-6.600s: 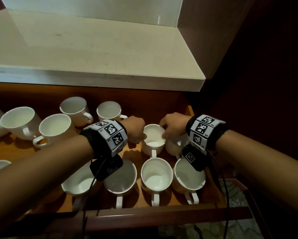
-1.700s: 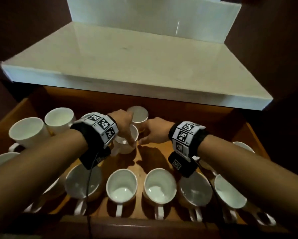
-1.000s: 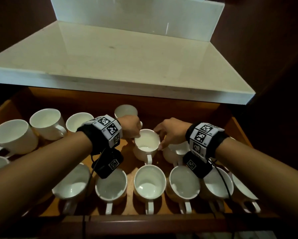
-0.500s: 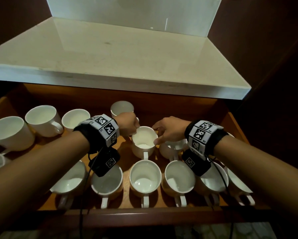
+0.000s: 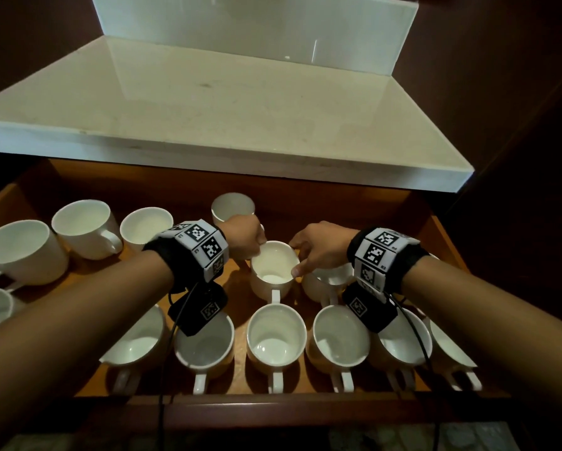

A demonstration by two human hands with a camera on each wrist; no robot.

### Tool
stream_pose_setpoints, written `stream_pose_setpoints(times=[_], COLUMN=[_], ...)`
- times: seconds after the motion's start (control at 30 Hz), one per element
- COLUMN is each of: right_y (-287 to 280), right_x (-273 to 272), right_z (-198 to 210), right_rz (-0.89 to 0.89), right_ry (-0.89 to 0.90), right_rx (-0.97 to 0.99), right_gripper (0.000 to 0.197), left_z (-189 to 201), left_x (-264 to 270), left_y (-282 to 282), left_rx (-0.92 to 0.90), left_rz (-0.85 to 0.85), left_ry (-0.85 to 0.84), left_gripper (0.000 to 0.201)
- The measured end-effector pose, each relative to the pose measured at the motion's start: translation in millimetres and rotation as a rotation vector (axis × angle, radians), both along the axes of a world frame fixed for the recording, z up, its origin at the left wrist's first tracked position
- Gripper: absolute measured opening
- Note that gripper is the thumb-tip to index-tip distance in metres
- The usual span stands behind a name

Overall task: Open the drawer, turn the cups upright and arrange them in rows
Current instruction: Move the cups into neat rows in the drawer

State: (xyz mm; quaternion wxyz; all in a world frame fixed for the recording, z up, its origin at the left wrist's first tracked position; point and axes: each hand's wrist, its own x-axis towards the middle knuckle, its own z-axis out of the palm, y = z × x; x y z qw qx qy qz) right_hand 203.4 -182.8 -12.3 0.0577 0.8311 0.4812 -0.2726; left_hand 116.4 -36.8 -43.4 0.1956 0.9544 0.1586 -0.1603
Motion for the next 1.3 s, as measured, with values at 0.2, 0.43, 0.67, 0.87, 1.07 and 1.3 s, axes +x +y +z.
stream_pose_setpoints(times=[0.2, 0.43, 0.67, 0.87, 1.07, 1.3], right_y=[10.7, 26.4, 75.6, 125.0, 141.0, 138.7], right_x=[0.1, 2.2, 4.6, -10.5, -10.1, -17.3], right_z=[-3.8, -0.8, 14.6, 1.7, -3.5, -12.9], right_rz=[-0.024, -0.046, -0.146, -0.177, -0.274, -0.291], right_ry=[-0.009, 0.025, -0.015, -0.016, -0.005, -0.056], right_rx=[-0.041, -0.147, 0.015, 0.030, 0.039, -0.007], right_gripper=[0.046, 0.050, 0.084, 0.038, 0.058, 0.042], left_z=[2.5, 0.8, 23.0, 30.5, 25.6, 8.9], left_x=[-0.6, 0.9, -5.3, -15.0, -8.7, -7.3], left_y=[-0.7, 3.8, 41.5, 77.1, 82.0, 96.3], left_rx=[-0.075, -0.124, -0.137, -0.131, -0.138, 0.020], left_rz=[0.056, 0.067, 0.248, 0.387, 0.280, 0.134], left_ry=[0.031, 0.069, 0.001, -0.025, 0.073, 0.031], left_gripper=[0.030, 0.021, 0.042, 0.036, 0.039, 0.033])
